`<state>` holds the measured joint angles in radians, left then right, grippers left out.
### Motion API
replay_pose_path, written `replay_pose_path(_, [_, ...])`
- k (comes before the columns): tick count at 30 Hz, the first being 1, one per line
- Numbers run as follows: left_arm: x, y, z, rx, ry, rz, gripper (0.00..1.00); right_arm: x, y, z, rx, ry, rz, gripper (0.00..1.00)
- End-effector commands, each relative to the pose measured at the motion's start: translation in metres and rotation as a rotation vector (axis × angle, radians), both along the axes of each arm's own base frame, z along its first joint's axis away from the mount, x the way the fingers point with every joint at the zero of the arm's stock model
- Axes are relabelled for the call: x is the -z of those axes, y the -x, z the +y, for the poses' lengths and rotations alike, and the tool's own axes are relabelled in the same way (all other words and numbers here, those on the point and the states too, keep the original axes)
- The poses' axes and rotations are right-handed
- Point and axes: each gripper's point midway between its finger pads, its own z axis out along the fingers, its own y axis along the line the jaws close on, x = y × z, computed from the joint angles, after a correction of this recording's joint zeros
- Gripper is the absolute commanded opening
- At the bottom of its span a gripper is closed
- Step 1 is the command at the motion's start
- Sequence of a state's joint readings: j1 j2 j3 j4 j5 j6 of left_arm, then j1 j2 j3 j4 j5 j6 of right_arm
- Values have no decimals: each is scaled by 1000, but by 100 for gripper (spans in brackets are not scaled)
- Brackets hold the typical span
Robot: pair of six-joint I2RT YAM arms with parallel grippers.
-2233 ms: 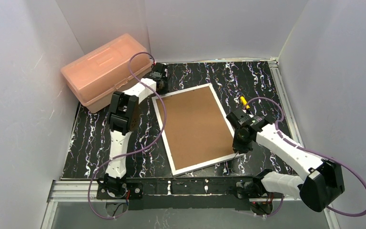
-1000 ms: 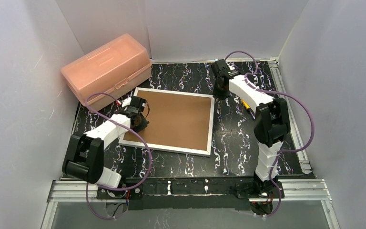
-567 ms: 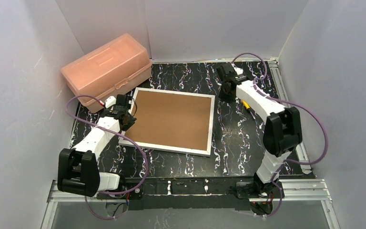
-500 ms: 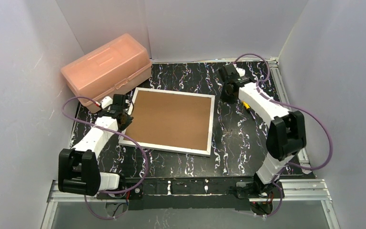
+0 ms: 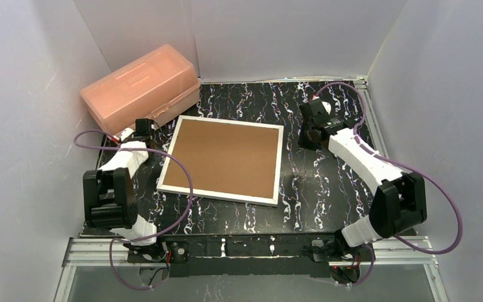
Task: Take the photo out of the frame
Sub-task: Adjust the photo frame at the center of the board, then move the photo frame to the center of the board.
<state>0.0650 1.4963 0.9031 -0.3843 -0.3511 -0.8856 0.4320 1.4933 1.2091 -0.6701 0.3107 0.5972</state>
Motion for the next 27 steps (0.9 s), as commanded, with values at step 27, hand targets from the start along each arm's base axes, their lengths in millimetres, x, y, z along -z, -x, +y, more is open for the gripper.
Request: replay_pose_path(27, [53, 74, -141, 160, 428, 132, 0, -77, 40, 107, -589, -575, -264, 1])
